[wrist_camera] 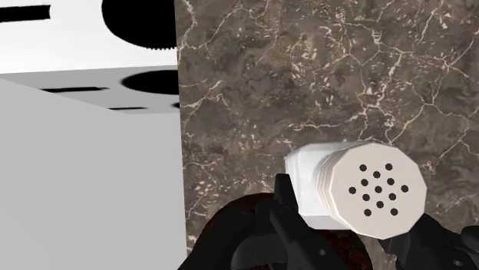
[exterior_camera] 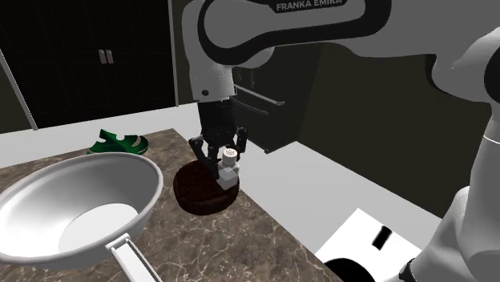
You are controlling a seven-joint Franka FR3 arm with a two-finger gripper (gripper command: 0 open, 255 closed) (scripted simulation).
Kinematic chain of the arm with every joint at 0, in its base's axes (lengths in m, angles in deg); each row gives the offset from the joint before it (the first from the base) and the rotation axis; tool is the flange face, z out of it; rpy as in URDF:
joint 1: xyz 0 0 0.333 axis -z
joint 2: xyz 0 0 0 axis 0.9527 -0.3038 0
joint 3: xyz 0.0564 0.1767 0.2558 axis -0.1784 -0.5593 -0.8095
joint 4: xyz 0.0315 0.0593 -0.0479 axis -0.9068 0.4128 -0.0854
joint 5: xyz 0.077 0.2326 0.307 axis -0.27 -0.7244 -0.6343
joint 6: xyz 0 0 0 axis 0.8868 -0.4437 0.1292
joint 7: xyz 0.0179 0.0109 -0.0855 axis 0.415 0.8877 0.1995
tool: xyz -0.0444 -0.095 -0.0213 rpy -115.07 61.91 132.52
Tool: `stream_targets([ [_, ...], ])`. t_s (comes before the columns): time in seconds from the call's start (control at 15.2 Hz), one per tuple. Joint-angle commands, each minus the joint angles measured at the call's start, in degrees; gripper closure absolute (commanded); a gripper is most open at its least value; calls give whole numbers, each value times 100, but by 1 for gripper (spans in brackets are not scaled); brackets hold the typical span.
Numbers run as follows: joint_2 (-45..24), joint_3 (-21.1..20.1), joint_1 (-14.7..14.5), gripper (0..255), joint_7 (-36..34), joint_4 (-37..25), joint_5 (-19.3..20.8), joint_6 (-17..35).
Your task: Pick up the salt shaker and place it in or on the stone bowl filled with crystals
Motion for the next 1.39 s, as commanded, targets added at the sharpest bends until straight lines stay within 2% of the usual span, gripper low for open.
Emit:
stream_targets([
  [0.0,-385,69,12,255,69,-521,162,-179],
  [0.33,-1569,247,-80,255,237,-2260,569,-815],
  [0.46,-2179,328,-185,255,317,-3242,739,-1208],
  [0.53,-2724,391,-309,255,381,-4170,871,-1594],
  [0.92,-2536,397,-190,255,432,-3368,833,-994],
  [1.32,-2480,404,-120,255,472,-2822,829,-512],
])
